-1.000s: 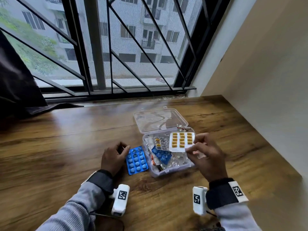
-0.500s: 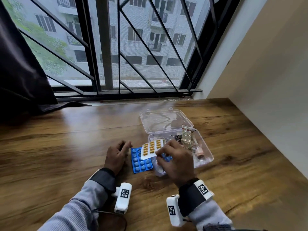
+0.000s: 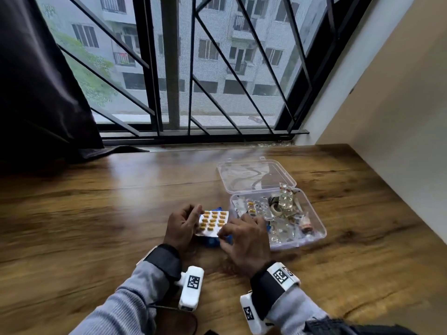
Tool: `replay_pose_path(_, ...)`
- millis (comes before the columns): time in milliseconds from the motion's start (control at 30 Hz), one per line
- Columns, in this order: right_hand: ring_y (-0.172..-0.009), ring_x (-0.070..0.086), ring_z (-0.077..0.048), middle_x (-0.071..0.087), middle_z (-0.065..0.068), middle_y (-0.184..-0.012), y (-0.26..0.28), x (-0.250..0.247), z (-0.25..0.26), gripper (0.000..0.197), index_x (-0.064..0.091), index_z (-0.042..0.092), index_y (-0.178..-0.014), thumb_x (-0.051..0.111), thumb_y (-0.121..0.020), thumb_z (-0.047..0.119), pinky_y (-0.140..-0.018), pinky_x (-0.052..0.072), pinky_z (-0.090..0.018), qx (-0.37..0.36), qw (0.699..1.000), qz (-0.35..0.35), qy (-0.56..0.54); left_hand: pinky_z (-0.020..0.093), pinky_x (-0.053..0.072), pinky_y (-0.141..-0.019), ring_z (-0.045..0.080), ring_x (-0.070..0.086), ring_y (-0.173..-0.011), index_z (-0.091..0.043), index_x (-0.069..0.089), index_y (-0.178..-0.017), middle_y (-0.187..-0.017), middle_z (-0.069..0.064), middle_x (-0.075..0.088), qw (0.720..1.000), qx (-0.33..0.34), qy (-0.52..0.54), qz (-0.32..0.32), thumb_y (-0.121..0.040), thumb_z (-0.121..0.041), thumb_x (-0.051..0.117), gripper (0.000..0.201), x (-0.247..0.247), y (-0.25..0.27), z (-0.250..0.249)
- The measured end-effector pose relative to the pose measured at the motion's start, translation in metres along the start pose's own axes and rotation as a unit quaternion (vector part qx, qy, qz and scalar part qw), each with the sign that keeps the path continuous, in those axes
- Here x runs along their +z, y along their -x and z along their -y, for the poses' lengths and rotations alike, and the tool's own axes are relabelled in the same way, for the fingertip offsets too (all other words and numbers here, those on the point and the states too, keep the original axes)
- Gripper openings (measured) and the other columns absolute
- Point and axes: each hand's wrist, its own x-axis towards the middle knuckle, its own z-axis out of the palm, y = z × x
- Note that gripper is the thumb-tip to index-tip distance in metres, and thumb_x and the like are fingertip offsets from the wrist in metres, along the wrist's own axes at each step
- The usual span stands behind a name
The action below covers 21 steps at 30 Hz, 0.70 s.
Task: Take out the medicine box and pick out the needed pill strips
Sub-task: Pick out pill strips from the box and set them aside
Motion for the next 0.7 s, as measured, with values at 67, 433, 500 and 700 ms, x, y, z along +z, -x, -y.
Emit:
replay_pose_path(67,-0.075,0.059,-0.012,0.069,0.015,-0.072,0.002,0.001,0.002,0.015,0.069,0.032,-0.069,0.072,-0.058,0.042,-0.072,0.023,-0.033,-0.005,1.0,0.003,0.002,0.02,0.043,-0.046,0.006,0.05,-0.047,-0.014,0.066,-0.071,-0.05,-0.005,0.058,1.0,-0.001,-0.001,-0.009,-0.078,-0.053,0.054,0.041,-0.001,0.0,0.0)
replay_pose_path(433,-0.086,0.058,-0.012,0.064,0.016,-0.088,0.005,-0.013,-0.015,0.012,0.069,0.036,-0.079,0.069,-0.067,0.04,-0.076,0.034,-0.034,0.044,0.998,-0.018,-0.037,0.015,0.043,-0.048,-0.003,0.051,-0.048,-0.005,0.066,-0.075,-0.054,-0.017,0.063,1.0,0.002,-0.03,0.004,-0.087,-0.028,0.058,0.026,0.001,0.003,-0.003)
replay_pose_path(500,-0.089,0.056,-0.011,0.064,0.017,-0.091,0.004,-0.021,-0.034,0.011,0.069,0.036,-0.083,0.067,-0.075,0.041,-0.078,0.031,-0.033,0.087,0.994,-0.022,-0.067,0.016,0.044,-0.049,-0.002,0.052,-0.049,-0.005,0.066,-0.075,-0.055,-0.017,0.064,1.0,0.001,-0.031,0.005,-0.085,-0.031,0.057,0.029,0.0,0.002,-0.003)
replay_pose_path(700,-0.08,0.063,-0.008,0.067,0.016,-0.086,-0.008,-0.048,-0.116,0.007,0.07,0.034,-0.086,0.071,-0.08,0.038,-0.083,0.051,-0.04,0.222,0.962,-0.038,-0.156,0.019,0.048,-0.052,0.002,0.058,-0.054,-0.012,0.068,-0.074,-0.059,-0.012,0.069,0.999,-0.013,-0.033,0.0,-0.088,-0.027,0.062,0.021,0.0,0.003,-0.007)
